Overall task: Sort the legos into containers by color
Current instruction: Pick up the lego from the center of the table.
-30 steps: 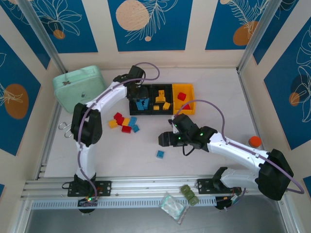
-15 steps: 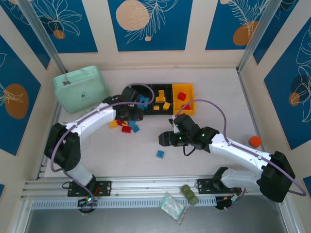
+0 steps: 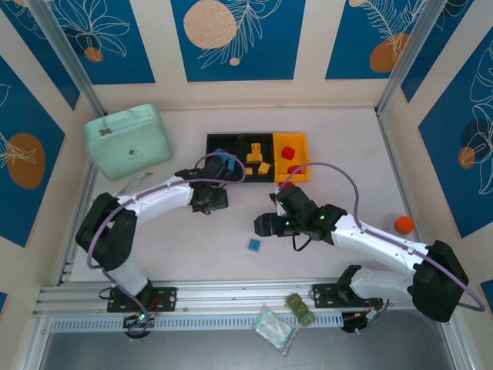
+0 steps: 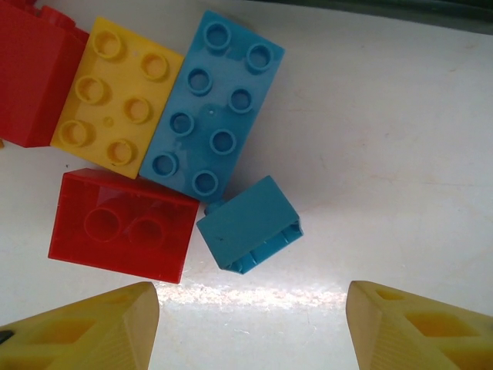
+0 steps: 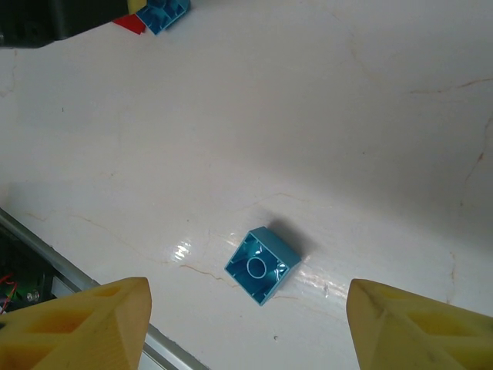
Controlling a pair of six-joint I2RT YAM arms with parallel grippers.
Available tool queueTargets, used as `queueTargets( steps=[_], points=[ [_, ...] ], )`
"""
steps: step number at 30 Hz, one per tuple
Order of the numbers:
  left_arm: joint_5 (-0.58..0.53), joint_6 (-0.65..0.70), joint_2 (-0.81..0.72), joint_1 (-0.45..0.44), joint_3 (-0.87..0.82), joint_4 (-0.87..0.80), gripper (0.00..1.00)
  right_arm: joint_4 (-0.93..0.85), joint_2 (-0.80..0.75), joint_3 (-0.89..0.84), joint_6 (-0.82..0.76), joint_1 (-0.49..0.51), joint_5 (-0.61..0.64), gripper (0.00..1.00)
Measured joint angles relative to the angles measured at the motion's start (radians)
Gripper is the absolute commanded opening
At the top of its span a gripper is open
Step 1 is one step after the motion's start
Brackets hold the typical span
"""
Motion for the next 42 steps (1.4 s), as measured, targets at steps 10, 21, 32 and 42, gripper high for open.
queueTargets(
  steps=[10, 21, 32, 42],
  points=[
    [-0.024, -0.023, 0.079, -0.002, 0.029, 0.011, 0.59, 0.002, -0.026, -0.006, 0.001, -0.009, 0.0, 0.68],
    [-0.024, -0.018, 0.142, -0.011, 0.082, 0.021, 0.48, 0.002, -0.026, -0.032, 0.015, -0.014, 0.0, 0.68],
    [-0.055, 0.009, 0.21, -0.016, 0.15, 0.01, 0.28, 0.005, -0.026, -0.036, 0.019, -0.019, 0.0, 0.68],
    [-0.062, 0.054, 0.205, -0.025, 0.163, -0.01, 0.19, 0.018, -0.046, -0.051, 0.022, -0.02, -0.004, 0.68]
  ],
)
